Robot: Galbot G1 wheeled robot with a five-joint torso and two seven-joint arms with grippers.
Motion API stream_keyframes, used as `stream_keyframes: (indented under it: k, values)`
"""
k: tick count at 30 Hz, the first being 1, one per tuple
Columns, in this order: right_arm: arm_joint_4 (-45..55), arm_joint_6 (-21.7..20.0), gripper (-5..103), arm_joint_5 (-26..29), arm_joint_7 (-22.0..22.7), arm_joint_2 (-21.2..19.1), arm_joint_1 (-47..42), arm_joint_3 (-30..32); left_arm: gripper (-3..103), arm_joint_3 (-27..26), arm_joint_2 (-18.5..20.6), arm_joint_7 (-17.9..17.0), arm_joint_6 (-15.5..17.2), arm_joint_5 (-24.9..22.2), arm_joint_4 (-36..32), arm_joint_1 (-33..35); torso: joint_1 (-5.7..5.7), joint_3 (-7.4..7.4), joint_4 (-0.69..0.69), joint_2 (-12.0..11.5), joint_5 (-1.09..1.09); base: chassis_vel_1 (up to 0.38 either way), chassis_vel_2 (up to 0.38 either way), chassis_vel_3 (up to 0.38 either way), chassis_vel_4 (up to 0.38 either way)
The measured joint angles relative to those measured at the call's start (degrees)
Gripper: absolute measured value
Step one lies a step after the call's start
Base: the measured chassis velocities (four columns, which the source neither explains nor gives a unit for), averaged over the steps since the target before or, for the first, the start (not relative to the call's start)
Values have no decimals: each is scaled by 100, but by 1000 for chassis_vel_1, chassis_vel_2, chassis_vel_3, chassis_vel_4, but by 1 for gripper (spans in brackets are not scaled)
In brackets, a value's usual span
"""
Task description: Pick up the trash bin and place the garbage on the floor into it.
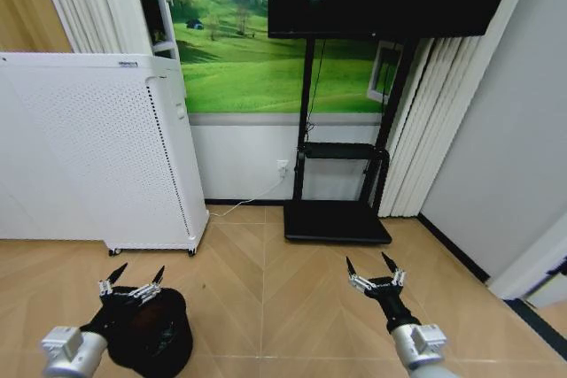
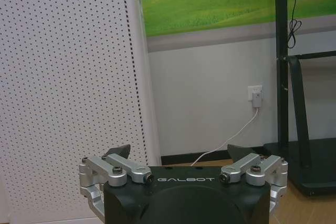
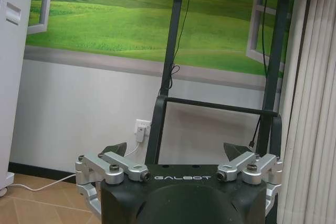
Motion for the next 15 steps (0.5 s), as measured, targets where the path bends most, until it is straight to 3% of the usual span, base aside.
stream_keyframes:
  k: [7, 15]
  values:
    - [4, 4, 100, 0, 3, 1, -1, 0, 100, 0, 0, -2, 0, -1, -3, 1, 29, 124, 0, 153, 0, -65, 70, 55, -66]
    - [6, 5, 100, 0, 5, 2, -1, 0, 100, -1, -1, -6, 0, -1, -5, 1, 77, 295, -1, 370, -2, -194, 198, 173, -205]
